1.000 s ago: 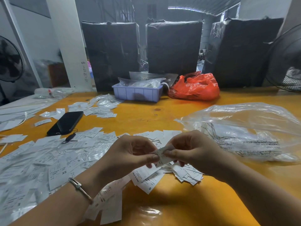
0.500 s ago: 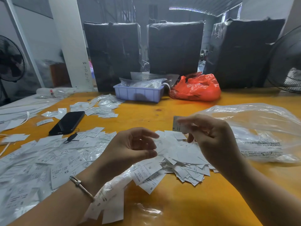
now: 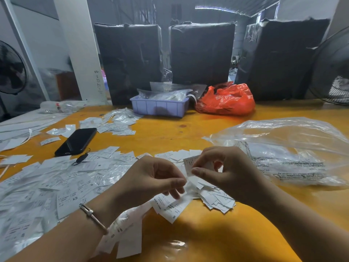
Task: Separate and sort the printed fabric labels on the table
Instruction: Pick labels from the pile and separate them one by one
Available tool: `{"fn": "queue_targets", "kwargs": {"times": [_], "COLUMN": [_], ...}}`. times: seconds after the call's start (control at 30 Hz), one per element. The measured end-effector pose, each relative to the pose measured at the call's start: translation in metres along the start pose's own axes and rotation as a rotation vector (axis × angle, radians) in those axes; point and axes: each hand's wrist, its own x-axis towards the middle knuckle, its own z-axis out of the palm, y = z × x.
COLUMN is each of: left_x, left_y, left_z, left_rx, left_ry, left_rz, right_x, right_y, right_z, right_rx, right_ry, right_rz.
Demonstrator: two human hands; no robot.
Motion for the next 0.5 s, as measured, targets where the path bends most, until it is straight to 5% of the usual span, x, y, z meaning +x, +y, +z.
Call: {"fn": "queue_targets", "kwargs": {"times": [0.2, 0.5], "left_x": [-0.001, -0.001], "left_y": [0.001, 0.000], "left_z": [-0.001, 0.001], "left_rx": [-0.056, -0.022], "left_ry": [0.079, 0.096], "left_rz": [0.072, 0.104], "right_x": [0.001, -0.006], "right_y": [-0.007, -0.020], "right_z": [-0.021, -0.012], "right_rx": [0.216, 0.099], "right_ry": [0.361, 0.255], "right_rz": [-0.039, -0.105]}}
